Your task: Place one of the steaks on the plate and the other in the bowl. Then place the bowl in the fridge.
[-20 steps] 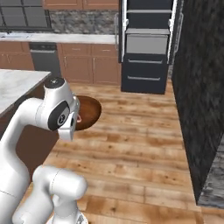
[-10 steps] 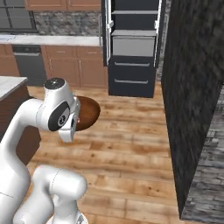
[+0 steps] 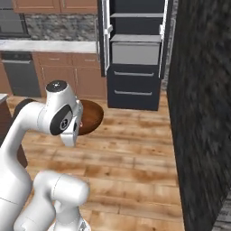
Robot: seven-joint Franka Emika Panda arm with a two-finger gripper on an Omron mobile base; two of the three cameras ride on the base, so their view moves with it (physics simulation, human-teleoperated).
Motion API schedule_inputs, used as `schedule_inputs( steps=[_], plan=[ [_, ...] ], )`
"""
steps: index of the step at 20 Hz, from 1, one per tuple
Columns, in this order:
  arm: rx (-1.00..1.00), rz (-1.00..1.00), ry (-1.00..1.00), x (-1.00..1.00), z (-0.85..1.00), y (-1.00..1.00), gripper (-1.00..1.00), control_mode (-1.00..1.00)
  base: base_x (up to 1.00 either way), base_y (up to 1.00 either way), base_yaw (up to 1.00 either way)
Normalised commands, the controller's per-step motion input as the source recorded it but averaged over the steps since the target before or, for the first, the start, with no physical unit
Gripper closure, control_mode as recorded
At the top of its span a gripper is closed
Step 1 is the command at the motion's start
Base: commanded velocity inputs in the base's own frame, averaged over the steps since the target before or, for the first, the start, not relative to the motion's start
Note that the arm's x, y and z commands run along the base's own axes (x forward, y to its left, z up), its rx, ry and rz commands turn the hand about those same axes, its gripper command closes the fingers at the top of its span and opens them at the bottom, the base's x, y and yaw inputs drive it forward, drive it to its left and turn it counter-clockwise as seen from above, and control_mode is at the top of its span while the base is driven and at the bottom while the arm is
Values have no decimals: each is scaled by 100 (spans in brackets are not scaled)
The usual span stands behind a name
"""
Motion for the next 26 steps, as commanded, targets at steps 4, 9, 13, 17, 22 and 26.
schedule_inputs(
  steps=[4, 9, 13, 17, 22, 26],
  plan=[
    [0, 0, 0, 0, 0, 0, 100, 100, 100, 0, 0],
    [0, 0, 0, 0, 0, 0, 100, 100, 100, 0, 0],
    [0, 0, 0, 0, 0, 0, 100, 100, 100, 0, -2],
    [0, 0, 0, 0, 0, 0, 100, 100, 100, -3, -5],
    [0, 0, 0, 0, 0, 0, 100, 100, 100, -5, -7],
    [0, 0, 0, 0, 0, 0, 100, 100, 100, -15, -5]
  ],
)
